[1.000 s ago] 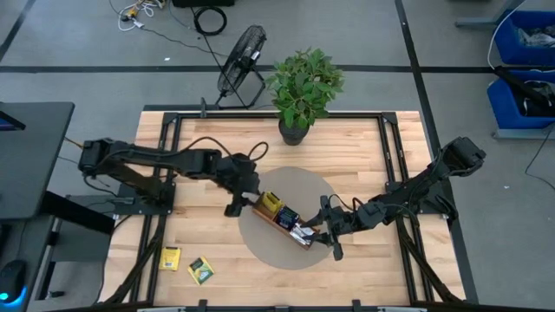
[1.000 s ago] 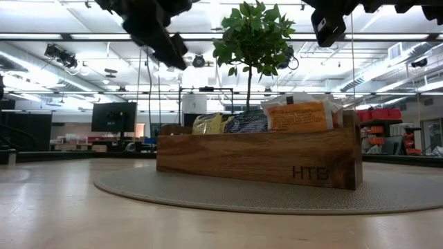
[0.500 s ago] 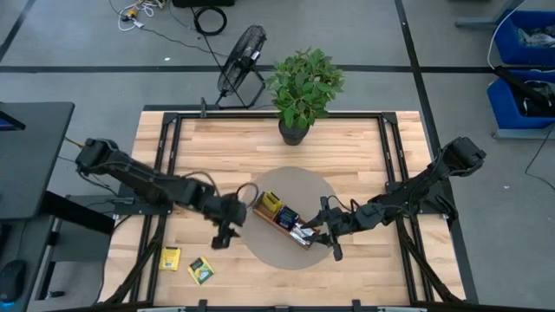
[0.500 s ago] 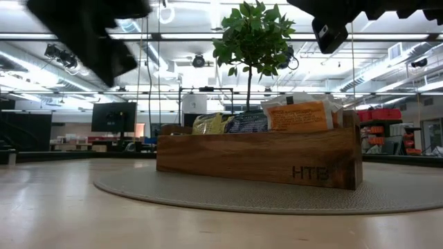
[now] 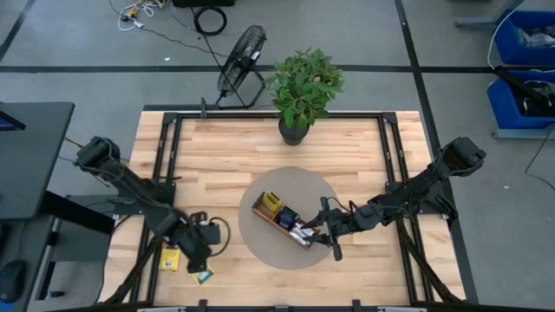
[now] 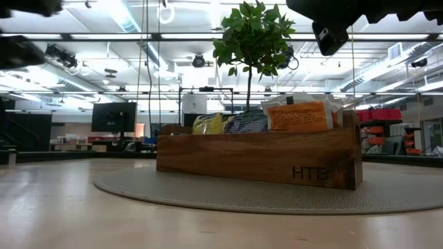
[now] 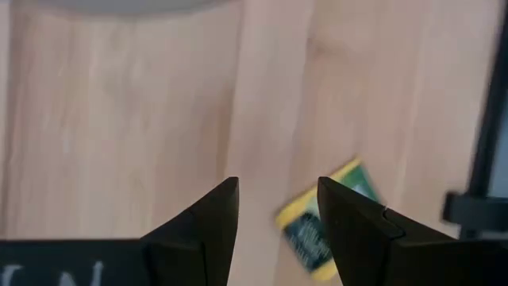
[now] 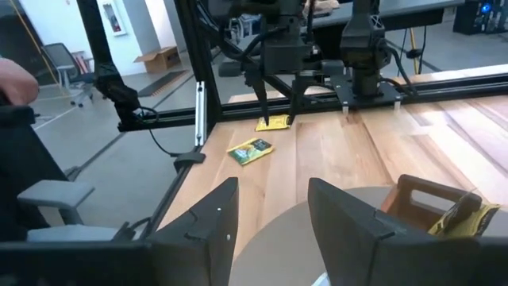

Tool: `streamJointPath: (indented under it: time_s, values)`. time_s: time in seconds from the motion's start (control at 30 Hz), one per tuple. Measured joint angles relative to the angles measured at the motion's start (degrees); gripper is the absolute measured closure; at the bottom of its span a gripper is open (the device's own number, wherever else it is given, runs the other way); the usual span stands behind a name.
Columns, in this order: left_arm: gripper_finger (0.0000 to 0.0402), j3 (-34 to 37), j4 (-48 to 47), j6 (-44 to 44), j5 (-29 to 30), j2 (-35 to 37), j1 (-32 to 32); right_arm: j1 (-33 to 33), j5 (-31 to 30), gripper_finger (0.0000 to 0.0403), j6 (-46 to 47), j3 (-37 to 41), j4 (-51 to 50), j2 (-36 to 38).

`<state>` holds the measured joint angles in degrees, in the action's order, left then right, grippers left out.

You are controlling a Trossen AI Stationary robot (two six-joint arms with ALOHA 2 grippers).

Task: Pick & Place Tea
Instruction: Put the yellow tea bag into the top section of the wooden organizer

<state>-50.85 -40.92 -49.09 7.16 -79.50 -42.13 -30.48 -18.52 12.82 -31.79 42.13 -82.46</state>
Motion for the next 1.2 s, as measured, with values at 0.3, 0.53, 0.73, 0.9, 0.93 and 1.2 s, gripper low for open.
streamJointPath:
  time_s: [0.3,0.53,0.73,0.9,0.93,1.2]
  values:
    - [0.0225,0.0,-3.9,-13.7,0.5,0.0,-7.2,0.0,0.0,0.024,-0.9,0.0,-0.3,0.0]
    - [0.0225,5.2,0.7,-24.3,-1.4,-0.1,-12.3,0.0,0.0,0.024,-1.1,0.0,-0.3,0.0]
    - [0.0225,10.7,13.3,-25.4,-1.0,-0.3,-12.5,0.2,-0.1,0.024,-1.0,0.0,-0.2,0.0]
    - [0.0225,12.8,14.1,-25.3,0.1,-0.4,-12.0,0.3,0.0,0.024,-0.8,0.0,-0.1,0.0]
    - [0.0225,13.1,14.1,-25.4,0.1,-0.4,-12.0,0.3,-0.1,0.024,-0.9,0.0,0.0,0.0]
    - [0.0225,13.8,18.3,-23.8,1.5,-1.5,-12.0,0.3,-0.1,0.024,-1.3,0.0,0.3,0.0]
